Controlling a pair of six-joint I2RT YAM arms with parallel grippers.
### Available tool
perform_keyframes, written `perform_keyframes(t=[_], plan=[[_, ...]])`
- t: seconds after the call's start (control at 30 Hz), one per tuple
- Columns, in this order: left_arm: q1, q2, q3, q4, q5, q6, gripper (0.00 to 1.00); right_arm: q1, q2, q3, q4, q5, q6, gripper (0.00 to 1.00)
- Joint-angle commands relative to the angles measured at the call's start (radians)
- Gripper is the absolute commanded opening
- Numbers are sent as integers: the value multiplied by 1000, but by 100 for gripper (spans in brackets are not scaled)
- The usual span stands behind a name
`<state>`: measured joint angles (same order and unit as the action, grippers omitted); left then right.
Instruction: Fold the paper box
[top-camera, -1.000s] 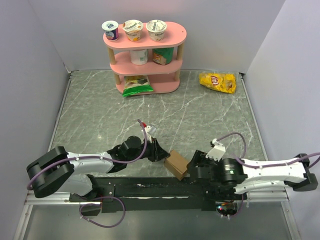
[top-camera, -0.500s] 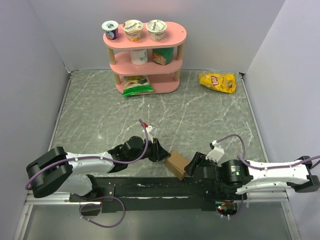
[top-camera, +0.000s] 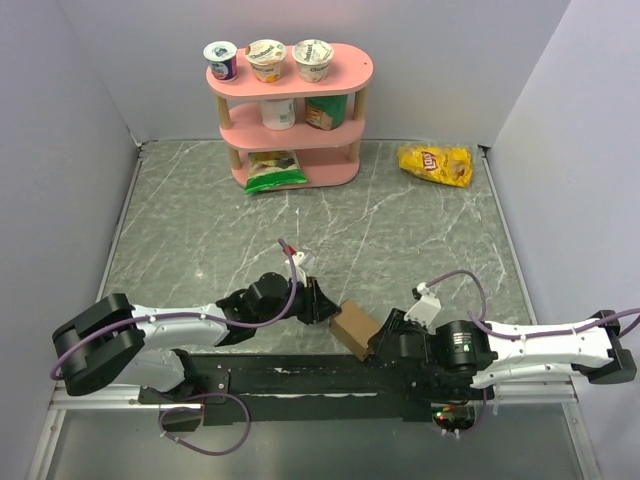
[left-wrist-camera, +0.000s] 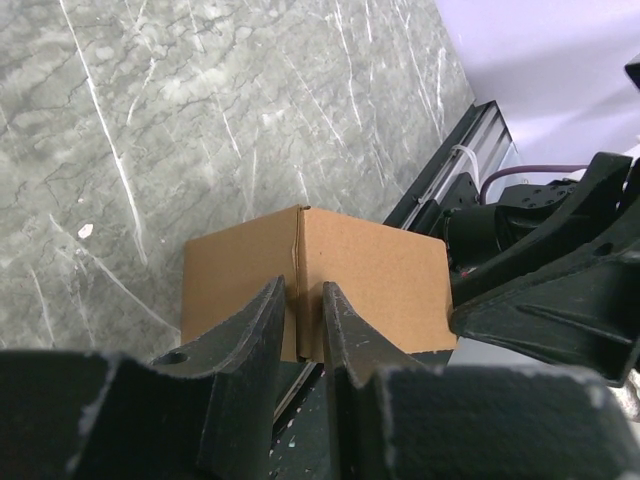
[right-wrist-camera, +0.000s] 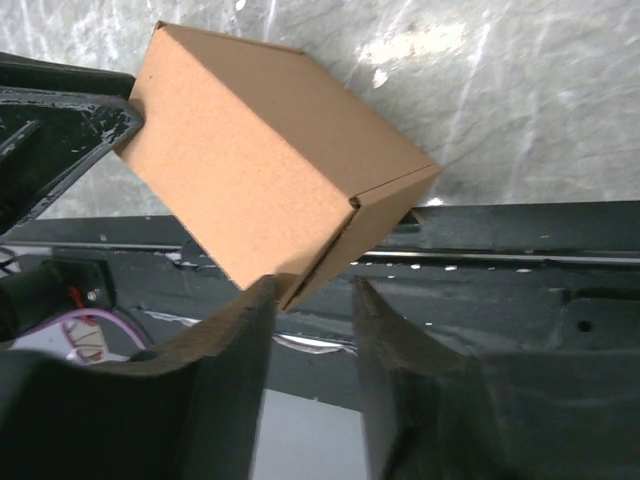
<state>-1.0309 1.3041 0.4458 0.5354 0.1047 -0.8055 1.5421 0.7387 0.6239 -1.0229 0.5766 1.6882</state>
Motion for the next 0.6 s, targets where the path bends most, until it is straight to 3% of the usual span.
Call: perform_keyframes(t=[0.0,0.2,0.37,0.57], plan=[[-8,29,-18,-161,-48,37,26,7,21,-58,13,-67,11,38],[-9,32,-28,-150,-57,38,26,7,37,-89,1,-78,33,24],[-9,49,-59,-100,-48,29,21,7,41,-102,-11,-77,35,20],[-12,20,-154,10,-77,0,17,-7,16,-133,102,-38,-70,16]])
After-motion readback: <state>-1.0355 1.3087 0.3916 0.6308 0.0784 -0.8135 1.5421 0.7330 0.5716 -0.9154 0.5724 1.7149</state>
